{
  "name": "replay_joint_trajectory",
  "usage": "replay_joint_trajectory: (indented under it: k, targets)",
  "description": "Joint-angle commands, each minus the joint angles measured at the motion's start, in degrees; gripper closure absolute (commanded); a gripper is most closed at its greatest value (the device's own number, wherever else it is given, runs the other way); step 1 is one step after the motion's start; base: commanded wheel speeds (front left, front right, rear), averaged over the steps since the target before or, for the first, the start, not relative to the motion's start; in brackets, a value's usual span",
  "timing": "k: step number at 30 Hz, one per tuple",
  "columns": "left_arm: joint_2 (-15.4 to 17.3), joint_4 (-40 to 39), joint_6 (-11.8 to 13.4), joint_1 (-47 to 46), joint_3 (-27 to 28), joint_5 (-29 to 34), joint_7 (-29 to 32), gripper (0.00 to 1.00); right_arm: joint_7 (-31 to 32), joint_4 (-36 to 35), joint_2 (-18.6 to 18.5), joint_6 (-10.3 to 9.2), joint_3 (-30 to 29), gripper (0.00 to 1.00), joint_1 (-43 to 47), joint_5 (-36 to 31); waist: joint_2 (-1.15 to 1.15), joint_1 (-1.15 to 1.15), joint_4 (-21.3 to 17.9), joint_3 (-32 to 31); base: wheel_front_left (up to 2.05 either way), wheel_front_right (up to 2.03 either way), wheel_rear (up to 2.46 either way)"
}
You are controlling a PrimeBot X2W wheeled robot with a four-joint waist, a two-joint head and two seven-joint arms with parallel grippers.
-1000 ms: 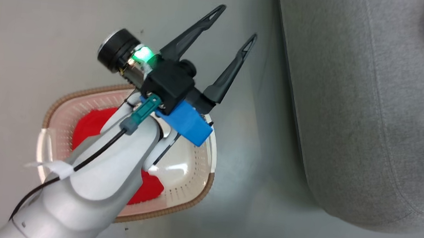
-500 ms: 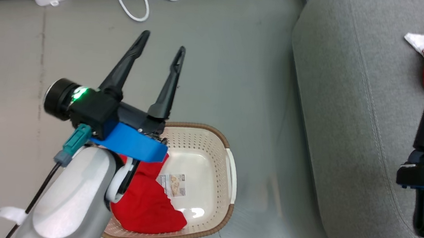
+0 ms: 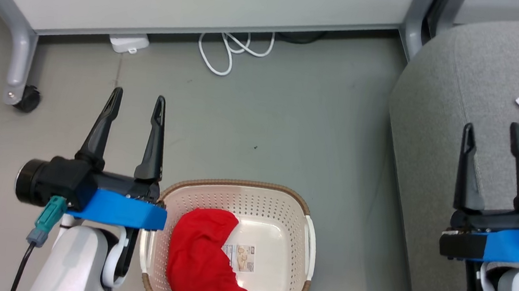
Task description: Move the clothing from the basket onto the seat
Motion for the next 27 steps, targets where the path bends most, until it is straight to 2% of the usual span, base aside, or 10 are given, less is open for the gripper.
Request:
replay_joint_trajectory:
  k: [1,11,27]
  targets:
    - [-0.05,-0.10,-0.32,0.79,0.41,0.25,-0.14,0.00,-0.22,-0.12,0.14,0.02,0.14,0.00,1.09,0.39,0.00,0.01,0.91,-1.01,0.00,0.00,0.00]
    - [-2.50,0.32,-2.19,4.74,4.25,1.67,-0.14,0.00,-0.22,0.07,0.18,0.01,2.77,0.00,6.41,1.92,0.00,0.01,3.55,-4.25,0.00,0.00,0.00]
    - [-3.71,0.66,-3.06,7.04,6.11,2.72,-0.14,0.00,-0.22,0.77,0.20,0.02,2.44,0.00,9.06,3.69,0.00,0.01,3.84,-5.64,0.00,0.00,0.00]
